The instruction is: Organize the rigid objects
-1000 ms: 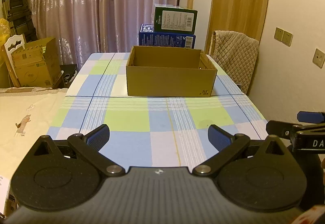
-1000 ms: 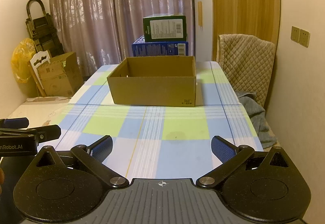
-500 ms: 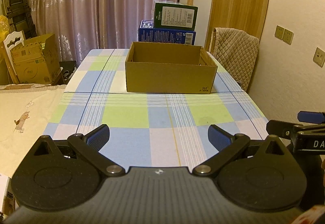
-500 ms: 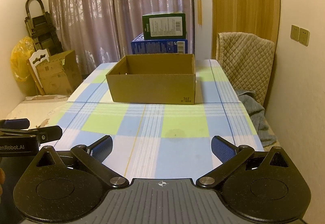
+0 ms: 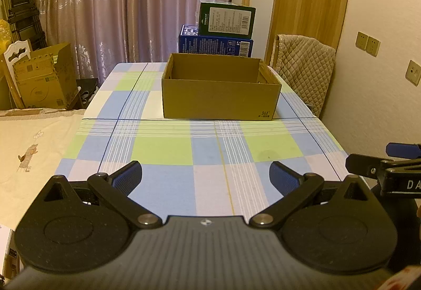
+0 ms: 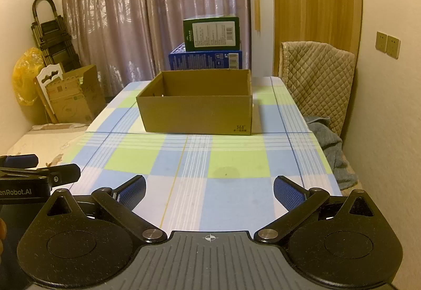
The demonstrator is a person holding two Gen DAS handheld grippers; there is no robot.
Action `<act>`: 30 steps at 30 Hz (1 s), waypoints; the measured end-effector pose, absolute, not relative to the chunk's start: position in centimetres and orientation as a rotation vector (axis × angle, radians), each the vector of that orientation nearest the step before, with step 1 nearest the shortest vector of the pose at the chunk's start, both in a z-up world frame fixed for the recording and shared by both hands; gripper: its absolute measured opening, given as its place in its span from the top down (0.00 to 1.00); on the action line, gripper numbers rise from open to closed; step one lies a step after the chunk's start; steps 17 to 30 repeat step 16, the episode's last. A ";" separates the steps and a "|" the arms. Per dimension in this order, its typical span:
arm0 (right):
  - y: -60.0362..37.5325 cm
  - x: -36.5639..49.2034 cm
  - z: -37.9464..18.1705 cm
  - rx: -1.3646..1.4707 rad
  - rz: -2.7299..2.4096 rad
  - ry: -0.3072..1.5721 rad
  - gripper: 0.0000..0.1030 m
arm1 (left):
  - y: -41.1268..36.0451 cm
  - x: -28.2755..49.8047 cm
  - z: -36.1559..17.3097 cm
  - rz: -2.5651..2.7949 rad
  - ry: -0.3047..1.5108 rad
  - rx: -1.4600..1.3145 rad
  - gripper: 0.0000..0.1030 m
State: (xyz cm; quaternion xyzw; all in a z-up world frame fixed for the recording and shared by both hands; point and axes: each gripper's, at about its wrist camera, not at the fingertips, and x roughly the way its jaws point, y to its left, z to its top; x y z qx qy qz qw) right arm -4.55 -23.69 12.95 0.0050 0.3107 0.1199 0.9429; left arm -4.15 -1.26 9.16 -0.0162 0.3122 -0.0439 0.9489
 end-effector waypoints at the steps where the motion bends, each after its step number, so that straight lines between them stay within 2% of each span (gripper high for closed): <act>1: -23.7 -4.6 12.9 0.010 0.244 0.633 0.03 | -1.3 -4.2 9.2 -0.091 0.636 -0.032 0.01; 30: -23.7 -4.5 13.0 0.010 0.244 0.634 0.03 | -1.2 -4.2 9.2 -0.127 0.633 -0.073 0.01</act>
